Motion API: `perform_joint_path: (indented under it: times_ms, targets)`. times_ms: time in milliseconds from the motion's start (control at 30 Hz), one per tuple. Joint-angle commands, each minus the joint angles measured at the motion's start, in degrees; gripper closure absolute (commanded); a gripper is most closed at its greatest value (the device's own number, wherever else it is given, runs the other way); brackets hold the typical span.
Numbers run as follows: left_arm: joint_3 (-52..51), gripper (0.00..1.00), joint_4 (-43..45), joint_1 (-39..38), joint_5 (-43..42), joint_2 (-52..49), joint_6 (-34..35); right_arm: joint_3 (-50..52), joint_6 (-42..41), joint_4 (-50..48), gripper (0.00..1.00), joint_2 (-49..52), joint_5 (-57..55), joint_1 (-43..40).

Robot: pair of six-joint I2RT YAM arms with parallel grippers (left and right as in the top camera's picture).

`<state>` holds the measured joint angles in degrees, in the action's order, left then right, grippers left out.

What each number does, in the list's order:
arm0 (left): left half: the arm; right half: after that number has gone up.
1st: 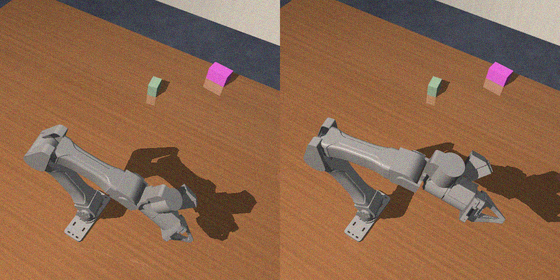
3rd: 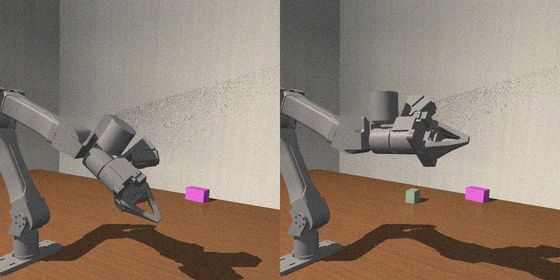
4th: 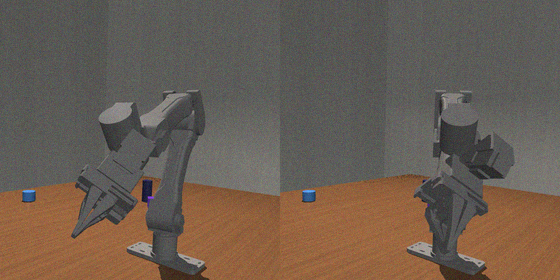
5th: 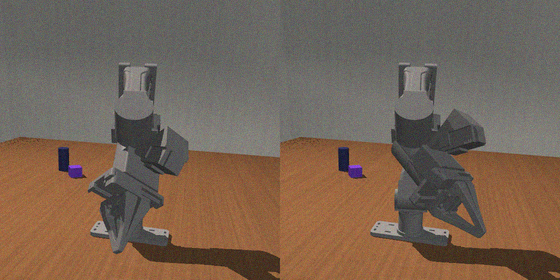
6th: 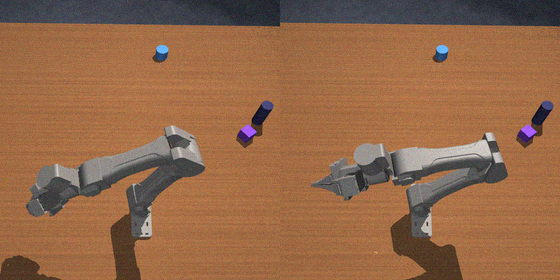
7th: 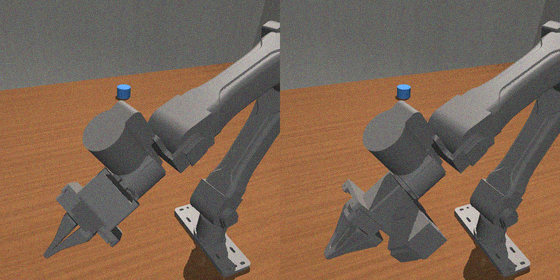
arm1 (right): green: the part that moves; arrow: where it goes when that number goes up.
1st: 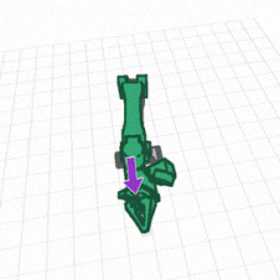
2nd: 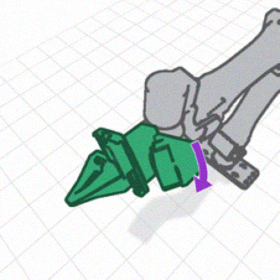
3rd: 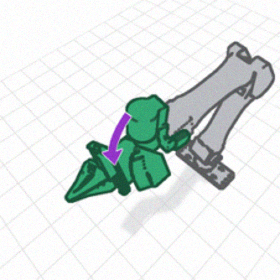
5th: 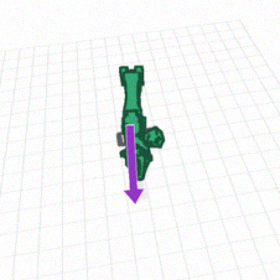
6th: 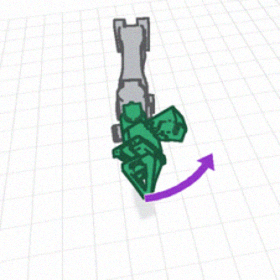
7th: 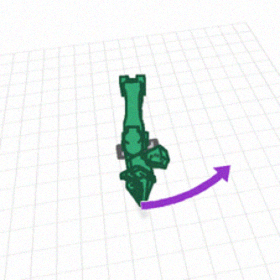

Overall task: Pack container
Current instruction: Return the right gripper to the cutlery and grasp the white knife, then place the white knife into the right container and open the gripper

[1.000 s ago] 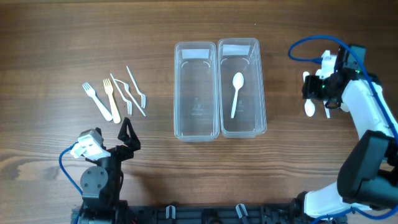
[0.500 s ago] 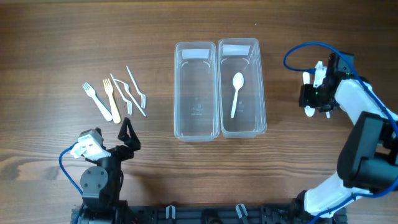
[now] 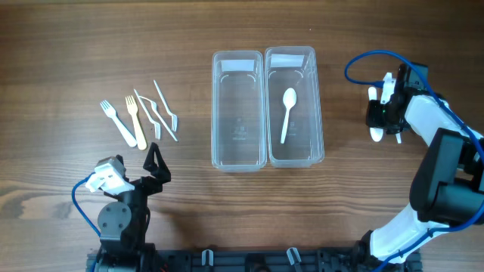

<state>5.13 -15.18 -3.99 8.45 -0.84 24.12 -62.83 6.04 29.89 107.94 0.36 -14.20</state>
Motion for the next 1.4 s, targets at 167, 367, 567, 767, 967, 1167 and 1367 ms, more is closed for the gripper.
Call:
perform_joint_path:
  times_ms: [167,367,567,767,967,1167,1367]
  targets:
    - [-0.3,0.00,0.1,0.5,-0.5,0.3,-1.2,0.0,-0.4,1.4,0.96,3.1,4.9,0.0]
    - [-0.3,0.00,0.2,0.5,-0.5,0.3,-1.2,-2.1,0.0,6.1,0.96,-0.1,7.1,0.1]
    - [-0.3,0.00,0.2,0.5,-0.5,0.3,-1.2,-2.1,0.0,7.4,0.96,-7.9,11.9,0.1]
    - [-0.3,0.00,0.2,0.5,-0.5,0.3,-1.2,-2.1,0.0,7.9,0.96,-17.2,19.3,0.1]
    - [-0.3,0.00,0.2,0.5,-0.5,0.3,-1.2,-2.1,-0.1,8.3,0.96,-21.9,28.6,1.8]
    - [-0.3,0.00,0.2,0.5,-0.5,0.3,-1.2,-2.0,0.0,8.0,0.96,-22.3,31.1,8.3]
    - [-0.3,0.00,0.2,0.5,-0.5,0.3,-1.2,-2.0,-2.6,4.4,0.96,-22.3,31.8,17.6]
